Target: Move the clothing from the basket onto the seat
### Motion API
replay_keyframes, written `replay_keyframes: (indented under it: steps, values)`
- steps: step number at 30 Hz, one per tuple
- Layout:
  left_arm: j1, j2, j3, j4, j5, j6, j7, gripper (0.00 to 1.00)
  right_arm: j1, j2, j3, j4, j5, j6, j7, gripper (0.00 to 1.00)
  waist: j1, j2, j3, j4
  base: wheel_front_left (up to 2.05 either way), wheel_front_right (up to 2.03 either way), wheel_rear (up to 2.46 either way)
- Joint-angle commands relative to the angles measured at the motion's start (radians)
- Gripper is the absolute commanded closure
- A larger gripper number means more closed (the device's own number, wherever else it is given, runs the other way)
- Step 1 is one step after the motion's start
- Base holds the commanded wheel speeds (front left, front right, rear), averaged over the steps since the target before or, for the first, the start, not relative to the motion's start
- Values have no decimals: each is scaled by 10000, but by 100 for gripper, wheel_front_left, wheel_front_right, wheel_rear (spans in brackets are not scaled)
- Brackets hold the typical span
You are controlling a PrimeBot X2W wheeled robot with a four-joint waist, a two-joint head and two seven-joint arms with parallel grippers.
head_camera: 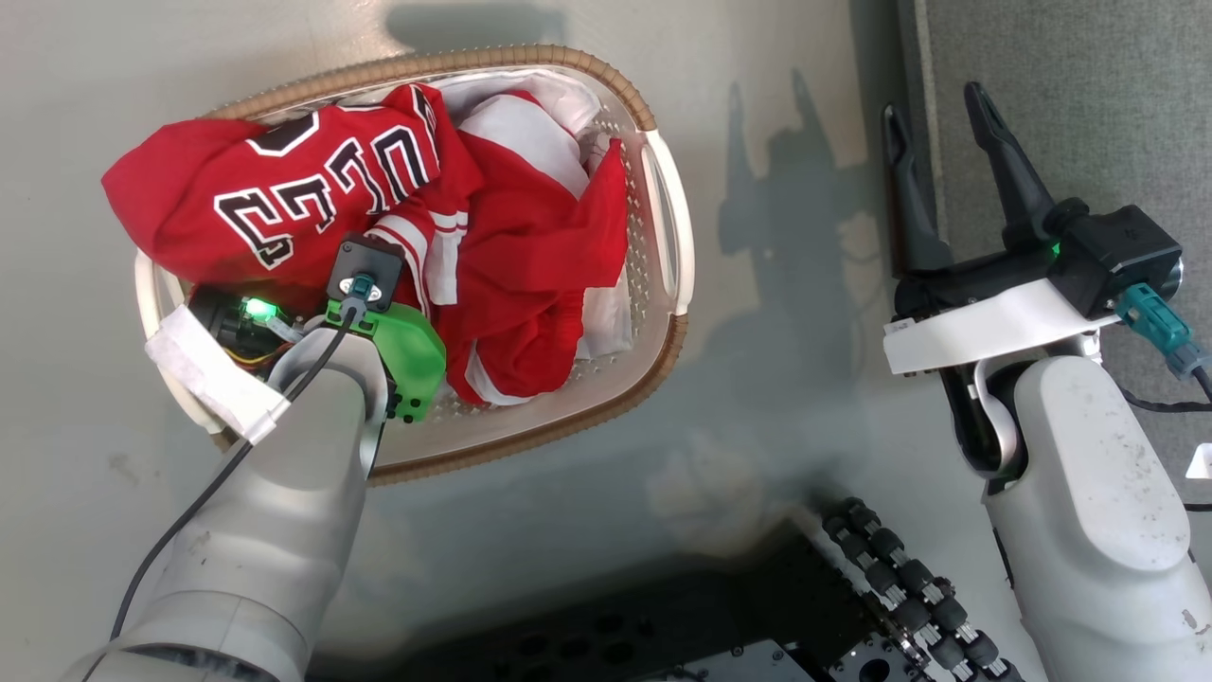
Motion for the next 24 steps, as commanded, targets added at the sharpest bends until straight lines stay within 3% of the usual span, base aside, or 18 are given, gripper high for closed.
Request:
replay_keyframes:
  steps: [1, 12, 24]
  values:
    - [-48, 87, -17, 15, -105, 10, 7, 100, -57, -32, 18, 66, 46, -3, -20, 0, 0, 0, -87, 0, 0, 0, 0]
    - [814, 51, -123, -778, -402, -48, 6, 100, 202, 6, 70, 352, 96, -3, -20, 0, 0, 0, -1205, 50, 0, 0, 0]
    - [2271, 43, -635, -2238, -999, -218, 3, 100, 878, -101, 82, 859, 158, -3, -18, 0, 0, 0, -3234, 423, 0, 0, 0]
